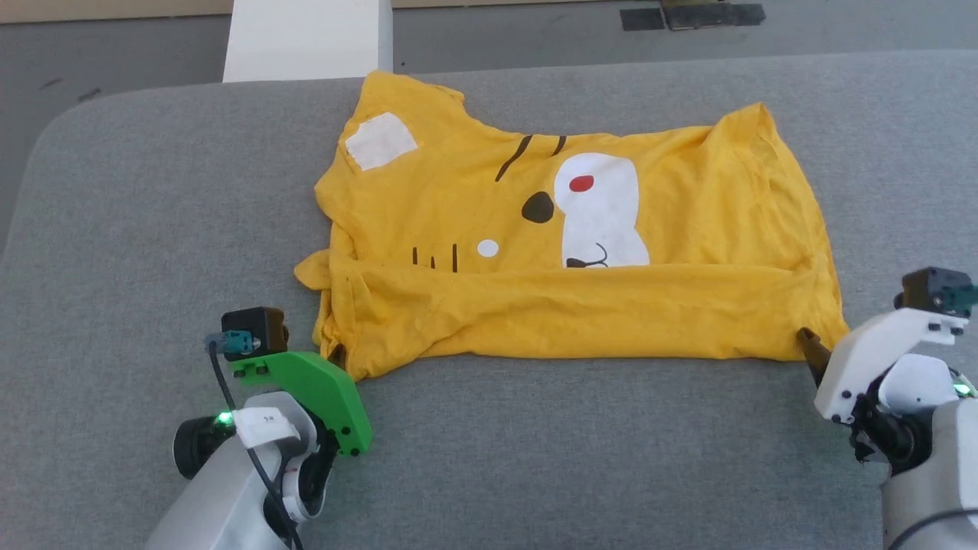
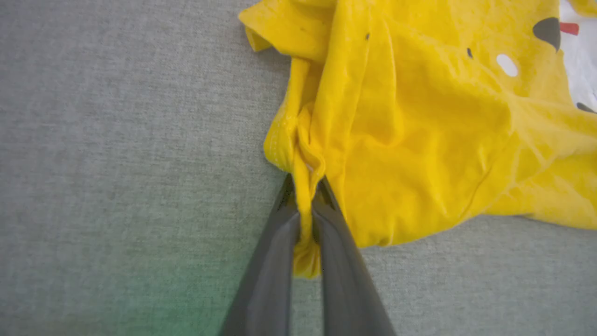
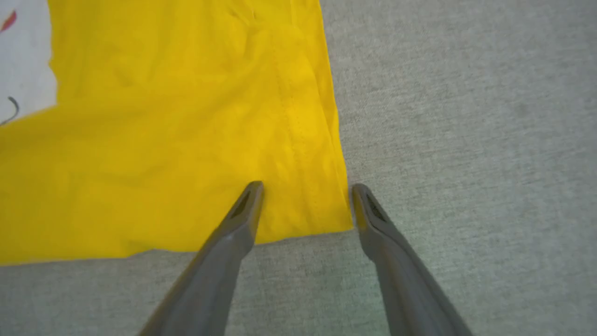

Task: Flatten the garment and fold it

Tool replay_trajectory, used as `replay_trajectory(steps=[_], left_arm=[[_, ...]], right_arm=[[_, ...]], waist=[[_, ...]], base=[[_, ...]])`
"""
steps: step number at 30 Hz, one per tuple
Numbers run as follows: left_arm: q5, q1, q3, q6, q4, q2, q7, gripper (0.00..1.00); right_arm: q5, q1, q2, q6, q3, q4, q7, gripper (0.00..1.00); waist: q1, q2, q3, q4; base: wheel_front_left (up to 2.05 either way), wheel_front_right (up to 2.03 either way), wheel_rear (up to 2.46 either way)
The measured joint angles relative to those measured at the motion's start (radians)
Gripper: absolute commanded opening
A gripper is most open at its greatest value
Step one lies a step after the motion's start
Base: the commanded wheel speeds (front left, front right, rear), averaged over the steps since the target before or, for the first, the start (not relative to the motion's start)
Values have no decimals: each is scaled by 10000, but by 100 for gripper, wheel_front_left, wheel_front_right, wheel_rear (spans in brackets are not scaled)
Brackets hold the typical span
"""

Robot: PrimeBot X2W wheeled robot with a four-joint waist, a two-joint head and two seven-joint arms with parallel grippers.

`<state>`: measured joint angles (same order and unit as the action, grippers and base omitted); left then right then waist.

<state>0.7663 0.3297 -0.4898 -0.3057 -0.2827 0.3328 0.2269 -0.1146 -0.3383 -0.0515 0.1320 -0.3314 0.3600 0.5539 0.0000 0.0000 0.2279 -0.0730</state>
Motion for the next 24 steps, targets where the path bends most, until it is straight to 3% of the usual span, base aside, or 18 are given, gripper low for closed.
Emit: replay_trajectory(steps=[2, 3, 5, 6, 10, 15, 24], left_arm=[[0, 13, -15, 69, 6, -2, -58, 0], [0, 20, -31, 102, 10, -8, -84, 0], [-4, 30, -56, 153, 19, -13, -117, 0], [-6, 33, -69, 159, 17, -15, -146, 0], [-59, 22, -117, 290, -6, -19, -431, 0], [-458, -118, -94, 268, 167, 184, -1011, 0], [-631, -1668, -130, -539, 1956, 1064, -675, 0]], right_arm=[[226, -238, 6, 0, -84, 176, 951, 100], [345, -360, -2, 2, -192, 199, 1442, 62], [560, -571, -40, 0, -301, 136, 2314, 25], [610, -606, -48, 0, -347, 71, 2529, 0], [616, -554, -12, 0, -314, -282, 2819, 0], [255, -9, 10, 0, -209, -953, 1685, 0], [-755, 2083, 42, 6, -316, -2978, 1212, 0]], waist=[[0, 0, 59, 74], [0, 0, 85, 112], [0, 0, 120, 181], [0, 0, 128, 203], [0, 0, 65, 255], [0, 0, -238, 281], [0, 0, -990, 400]], base=[[0, 0, 0], [0, 0, 0], [0, 0, 0], [0, 0, 0], [0, 0, 0], [0, 0, 0], [0, 0, 0]])
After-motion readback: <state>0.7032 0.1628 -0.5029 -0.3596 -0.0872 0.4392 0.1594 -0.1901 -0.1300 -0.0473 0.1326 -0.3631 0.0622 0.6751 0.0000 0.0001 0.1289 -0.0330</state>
